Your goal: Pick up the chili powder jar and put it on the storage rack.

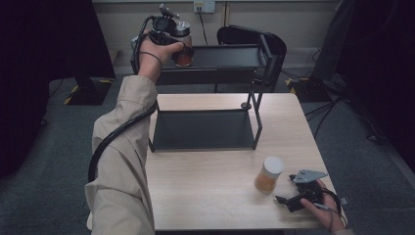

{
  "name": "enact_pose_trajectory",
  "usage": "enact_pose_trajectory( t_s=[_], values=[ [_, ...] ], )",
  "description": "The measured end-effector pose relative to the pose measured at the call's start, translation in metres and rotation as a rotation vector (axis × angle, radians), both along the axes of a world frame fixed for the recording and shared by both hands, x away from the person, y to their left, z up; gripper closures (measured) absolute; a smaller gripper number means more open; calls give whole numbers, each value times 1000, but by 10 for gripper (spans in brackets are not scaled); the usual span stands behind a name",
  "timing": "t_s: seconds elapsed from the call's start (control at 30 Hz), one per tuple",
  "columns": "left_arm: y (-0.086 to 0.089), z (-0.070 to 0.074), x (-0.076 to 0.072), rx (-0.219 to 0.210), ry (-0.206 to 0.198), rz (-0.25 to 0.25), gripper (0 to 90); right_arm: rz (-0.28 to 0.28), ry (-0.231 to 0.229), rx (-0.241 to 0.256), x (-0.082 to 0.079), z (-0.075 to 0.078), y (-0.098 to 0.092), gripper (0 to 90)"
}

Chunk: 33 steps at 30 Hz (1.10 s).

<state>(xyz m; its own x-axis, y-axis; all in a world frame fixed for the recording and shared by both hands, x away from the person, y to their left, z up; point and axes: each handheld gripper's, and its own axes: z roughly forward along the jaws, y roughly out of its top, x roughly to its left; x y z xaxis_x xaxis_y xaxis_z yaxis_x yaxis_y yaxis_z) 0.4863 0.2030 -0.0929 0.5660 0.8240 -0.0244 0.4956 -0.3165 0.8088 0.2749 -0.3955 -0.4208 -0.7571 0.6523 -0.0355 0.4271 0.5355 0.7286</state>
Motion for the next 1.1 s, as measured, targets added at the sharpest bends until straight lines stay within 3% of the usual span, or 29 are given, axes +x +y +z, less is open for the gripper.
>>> enact_pose_trajectory(
  t_s=[0.2, 0.67, 0.9, 0.93, 0.97, 1.1],
  values=[
    [-7, -2, 2, 31, -6, 8, 300, 0, 0, 0, 0, 0, 0, 0],
    [-9, -9, 2, 17, -24, 5, 299, -1, 0, 0, 0, 0, 0, 0],
    [-7, -8, 2, 9, -11, 1, 293, -1, 0, 0, 0, 0, 0, 0],
    [-5, -8, 0, -20, -3, 18, 223, -1, 0, 0, 0, 0, 0, 0],
    [-6, -7, -1, -18, 2, 26, 183, -1, 0, 0, 0, 0, 0, 0],
    [-6, -4, -8, -21, -1, 31, 116, -1, 0, 0, 0, 0, 0, 0]
  ],
)
